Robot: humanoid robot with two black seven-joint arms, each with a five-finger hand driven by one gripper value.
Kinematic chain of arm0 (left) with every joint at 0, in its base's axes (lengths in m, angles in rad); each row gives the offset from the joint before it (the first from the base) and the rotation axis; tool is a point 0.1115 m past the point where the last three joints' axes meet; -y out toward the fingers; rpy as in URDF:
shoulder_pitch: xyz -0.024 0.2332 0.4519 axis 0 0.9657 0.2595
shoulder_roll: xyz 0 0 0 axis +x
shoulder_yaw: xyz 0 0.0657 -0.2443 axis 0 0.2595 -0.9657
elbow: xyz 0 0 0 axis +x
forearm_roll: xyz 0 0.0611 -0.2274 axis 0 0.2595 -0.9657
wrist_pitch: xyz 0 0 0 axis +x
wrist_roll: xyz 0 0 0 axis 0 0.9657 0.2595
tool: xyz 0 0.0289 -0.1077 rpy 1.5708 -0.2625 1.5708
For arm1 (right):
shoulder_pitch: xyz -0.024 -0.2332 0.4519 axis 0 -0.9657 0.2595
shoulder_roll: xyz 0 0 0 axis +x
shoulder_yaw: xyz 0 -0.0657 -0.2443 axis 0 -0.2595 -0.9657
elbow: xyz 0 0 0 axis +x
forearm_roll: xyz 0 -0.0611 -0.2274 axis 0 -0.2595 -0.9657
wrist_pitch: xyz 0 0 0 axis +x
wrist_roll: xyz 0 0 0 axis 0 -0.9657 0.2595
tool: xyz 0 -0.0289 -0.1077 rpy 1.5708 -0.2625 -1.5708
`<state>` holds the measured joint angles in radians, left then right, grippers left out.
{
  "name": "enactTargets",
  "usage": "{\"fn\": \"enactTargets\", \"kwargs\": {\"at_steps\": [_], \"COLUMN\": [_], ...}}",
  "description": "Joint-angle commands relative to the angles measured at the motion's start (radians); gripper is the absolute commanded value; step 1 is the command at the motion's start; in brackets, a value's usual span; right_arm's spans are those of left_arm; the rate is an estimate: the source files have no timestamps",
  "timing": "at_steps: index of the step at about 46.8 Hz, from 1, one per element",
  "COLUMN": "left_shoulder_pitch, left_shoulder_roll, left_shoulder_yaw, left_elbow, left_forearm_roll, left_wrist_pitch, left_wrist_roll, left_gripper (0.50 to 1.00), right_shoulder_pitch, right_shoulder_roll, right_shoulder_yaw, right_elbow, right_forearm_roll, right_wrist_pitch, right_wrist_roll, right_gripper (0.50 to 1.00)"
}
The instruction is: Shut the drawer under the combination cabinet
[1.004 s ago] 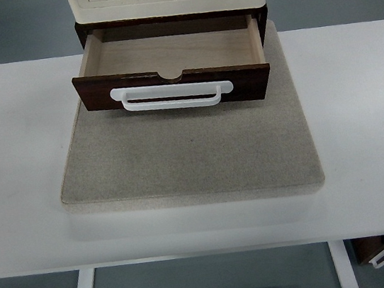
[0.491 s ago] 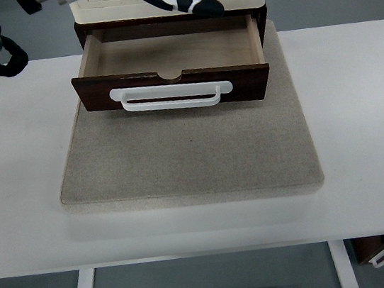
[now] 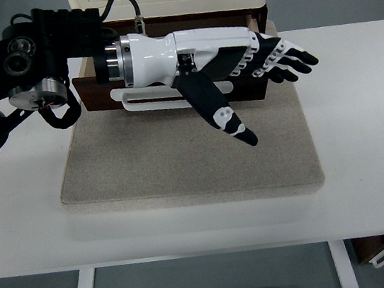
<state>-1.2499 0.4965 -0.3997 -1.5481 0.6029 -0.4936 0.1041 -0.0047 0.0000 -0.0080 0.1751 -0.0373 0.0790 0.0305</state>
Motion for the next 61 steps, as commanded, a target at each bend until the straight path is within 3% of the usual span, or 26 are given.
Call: {"fn": "enactTargets", "kwargs": {"at_steps": [1, 9, 18, 26, 40, 43, 61], "left_shoulder_pitch": [0.003, 0.006, 0.004, 0.003, 0.000, -0.006, -0.017], "left_shoulder_roll": [-0.012, -0.025, -0.033, -0.030, -0.021, -0.022, -0.029], "left_shoulder_yaw": [0.044, 0.117, 0.139, 0.139, 0.125, 0.125, 0.116], "left_elbow": [0.000, 0.003, 0.016, 0.017, 0.032, 0.048, 0.140], "left_forearm_roll": [0.046, 0.101, 0.101, 0.101, 0.055, 0.049, 0.046], "left_wrist_pitch": [-0.003, -0.020, -0.031, -0.079, -0.079, -0.069, -0.045], "left_wrist_roll": [0.035, 0.078, 0.252, 0.322, 0.488, 0.506, 0.507], "left_gripper": [0.992, 0.996, 0.996, 0.996, 0.996, 0.996, 0.996], "right_shoulder_pitch": [0.000, 0.000, 0.000, 0.000, 0.000, 0.000, 0.000], "right_shoulder_roll": [0.000, 0.000, 0.000, 0.000, 0.000, 0.000, 0.000], "right_shoulder_yaw": [0.000, 0.000, 0.000, 0.000, 0.000, 0.000, 0.000], "right_elbow": [0.000, 0.000, 0.000, 0.000, 0.000, 0.000, 0.001], "right_forearm_roll": [0.000, 0.000, 0.000, 0.000, 0.000, 0.000, 0.000], "right_wrist_pitch": [-0.001, 0.001, -0.001, -0.001, -0.001, -0.001, -0.001], "right_wrist_roll": [0.000, 0.000, 0.000, 0.000, 0.000, 0.000, 0.000], "right_gripper": [0.952, 0.952, 0.952, 0.952, 0.952, 0.952, 0.952]}}
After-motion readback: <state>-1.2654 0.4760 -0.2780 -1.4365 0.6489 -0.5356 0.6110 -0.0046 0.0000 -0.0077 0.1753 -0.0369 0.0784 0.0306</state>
